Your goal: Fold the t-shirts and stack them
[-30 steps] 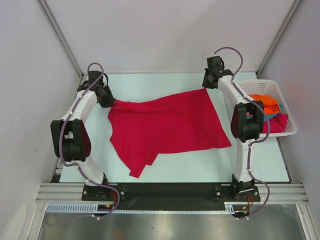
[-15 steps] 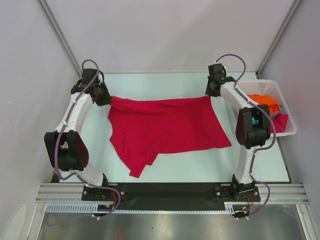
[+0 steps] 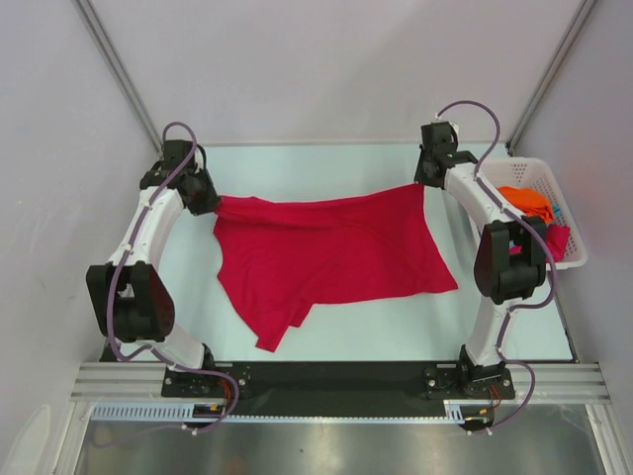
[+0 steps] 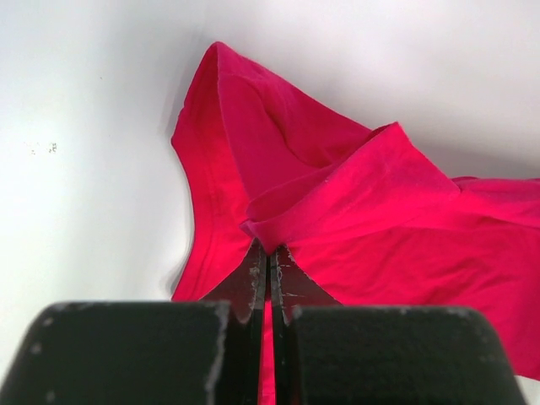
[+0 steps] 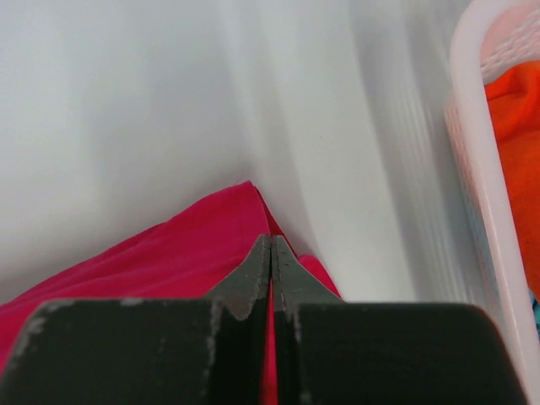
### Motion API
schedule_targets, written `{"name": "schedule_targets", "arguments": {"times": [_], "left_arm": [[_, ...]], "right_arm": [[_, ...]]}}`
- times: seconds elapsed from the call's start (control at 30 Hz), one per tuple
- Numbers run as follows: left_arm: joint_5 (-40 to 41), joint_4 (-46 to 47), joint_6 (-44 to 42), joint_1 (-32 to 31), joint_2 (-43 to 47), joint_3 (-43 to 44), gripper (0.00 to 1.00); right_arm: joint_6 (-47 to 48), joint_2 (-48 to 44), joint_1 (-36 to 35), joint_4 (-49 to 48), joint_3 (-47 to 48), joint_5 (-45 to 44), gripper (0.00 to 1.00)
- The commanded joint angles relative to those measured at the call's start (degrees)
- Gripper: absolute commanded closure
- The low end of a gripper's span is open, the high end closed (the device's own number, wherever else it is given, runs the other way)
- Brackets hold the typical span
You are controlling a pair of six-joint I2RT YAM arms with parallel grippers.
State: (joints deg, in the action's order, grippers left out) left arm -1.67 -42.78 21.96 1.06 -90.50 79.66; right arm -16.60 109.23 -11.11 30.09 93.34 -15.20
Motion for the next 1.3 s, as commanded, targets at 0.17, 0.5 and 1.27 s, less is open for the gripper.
{"name": "schedule_targets", "arguments": {"times": [0.17,0.5,1.27], "left_arm": [[1.6,-3.3,-1.7,0.6,-7.8,17.4,1.0],[1.6,-5.6,-3.9,1.0,-21.7,38.2,1.0],[0.1,8.8,-1.5,1.8,-13.7,15.0,1.0]], "right_arm": [[1.2,1.2,2.2,-0.6,10.9,-1.2,1.0],[2.0,14.2,3.2,7.1,33.6,-0.4,1.0],[1.1,5.1,3.4,-1.2,9.9,-1.1,1.0]]}}
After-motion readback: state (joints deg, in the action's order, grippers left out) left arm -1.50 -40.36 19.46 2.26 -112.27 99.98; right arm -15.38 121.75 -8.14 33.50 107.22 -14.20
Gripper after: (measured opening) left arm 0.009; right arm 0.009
